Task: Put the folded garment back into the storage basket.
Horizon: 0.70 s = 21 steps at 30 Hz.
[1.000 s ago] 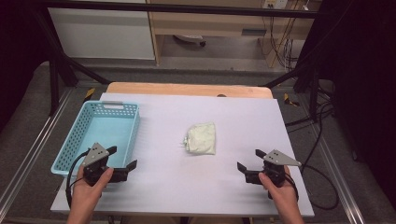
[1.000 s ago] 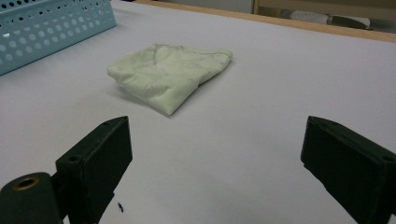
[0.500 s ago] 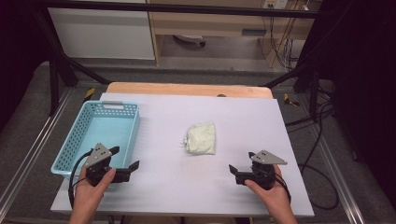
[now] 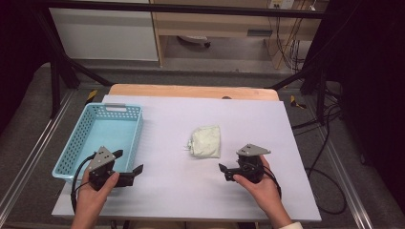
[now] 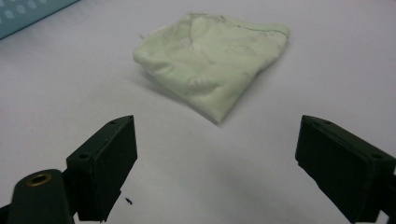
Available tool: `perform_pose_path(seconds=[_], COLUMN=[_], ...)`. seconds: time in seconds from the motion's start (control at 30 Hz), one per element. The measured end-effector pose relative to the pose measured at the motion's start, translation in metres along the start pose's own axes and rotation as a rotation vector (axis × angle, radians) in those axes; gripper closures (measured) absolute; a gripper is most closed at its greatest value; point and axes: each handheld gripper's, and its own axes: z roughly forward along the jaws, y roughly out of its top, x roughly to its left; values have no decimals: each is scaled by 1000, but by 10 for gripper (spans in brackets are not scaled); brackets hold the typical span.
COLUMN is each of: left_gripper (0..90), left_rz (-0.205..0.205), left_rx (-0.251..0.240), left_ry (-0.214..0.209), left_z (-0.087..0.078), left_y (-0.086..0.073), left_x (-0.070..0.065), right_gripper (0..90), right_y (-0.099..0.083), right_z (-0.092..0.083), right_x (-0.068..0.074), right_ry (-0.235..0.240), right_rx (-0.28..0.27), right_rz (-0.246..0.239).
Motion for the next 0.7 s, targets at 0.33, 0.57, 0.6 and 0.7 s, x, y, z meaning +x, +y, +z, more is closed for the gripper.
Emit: perform_pose_path(seconds=[0.33, 0.57, 0.6, 0.7], left_gripper=[48, 56, 56, 56], left_rz=[-17, -2, -1, 10], left_rx=[-17, -8, -6, 1], left_ry=[-4, -13, -11, -3], left_z=[-2, 1, 1, 1], left_y=[-1, 0, 0, 0], left_x=[3, 1, 1, 0], right_gripper=[322, 461, 475, 494], right_y=[20, 33, 34, 34], right_z=[45, 66, 69, 81], right_x=[27, 39, 40, 42], right_ry=[48, 77, 80, 100], right_rx=[43, 26, 22, 24], right_rz=[-68, -90, -83, -69])
